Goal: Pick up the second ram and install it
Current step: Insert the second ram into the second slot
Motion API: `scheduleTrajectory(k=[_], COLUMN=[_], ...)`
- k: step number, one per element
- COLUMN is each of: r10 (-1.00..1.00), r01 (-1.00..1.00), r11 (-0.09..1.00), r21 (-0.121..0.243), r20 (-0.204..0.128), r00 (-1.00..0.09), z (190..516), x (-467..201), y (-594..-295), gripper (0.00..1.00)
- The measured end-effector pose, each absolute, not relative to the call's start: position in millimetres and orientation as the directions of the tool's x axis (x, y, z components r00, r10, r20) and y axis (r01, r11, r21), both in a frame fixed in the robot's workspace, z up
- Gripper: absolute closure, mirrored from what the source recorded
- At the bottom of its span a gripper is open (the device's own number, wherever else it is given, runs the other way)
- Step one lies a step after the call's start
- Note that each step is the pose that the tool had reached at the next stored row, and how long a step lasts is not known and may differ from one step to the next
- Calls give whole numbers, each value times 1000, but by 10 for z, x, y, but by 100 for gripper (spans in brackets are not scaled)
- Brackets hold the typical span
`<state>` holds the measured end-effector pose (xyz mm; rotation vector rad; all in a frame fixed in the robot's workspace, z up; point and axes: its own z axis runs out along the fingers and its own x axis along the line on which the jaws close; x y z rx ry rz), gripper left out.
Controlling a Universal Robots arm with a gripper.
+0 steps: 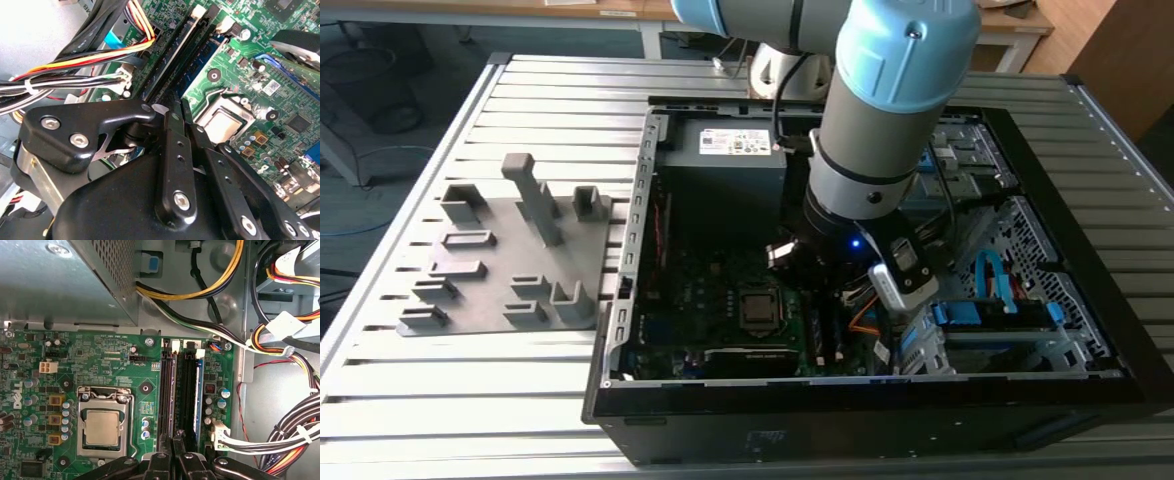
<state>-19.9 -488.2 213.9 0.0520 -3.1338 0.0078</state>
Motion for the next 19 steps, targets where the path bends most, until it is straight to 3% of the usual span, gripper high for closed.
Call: scheduleTrajectory(k=[3,4,15,19], r10=[-33,-33,-33,-33], r01=[-33,-33,-33,-33], r11=[999,999,999,999], r21=[-5,-5,-5,-5], r20=[7,7,7,7], r00=[-999,-999,-999,-999], z=[2138,2138,2524,2682], x=[-199,-199,-199,-199], y=[-4882,-4881,-4837,-4787], gripper=[85,79,79,90])
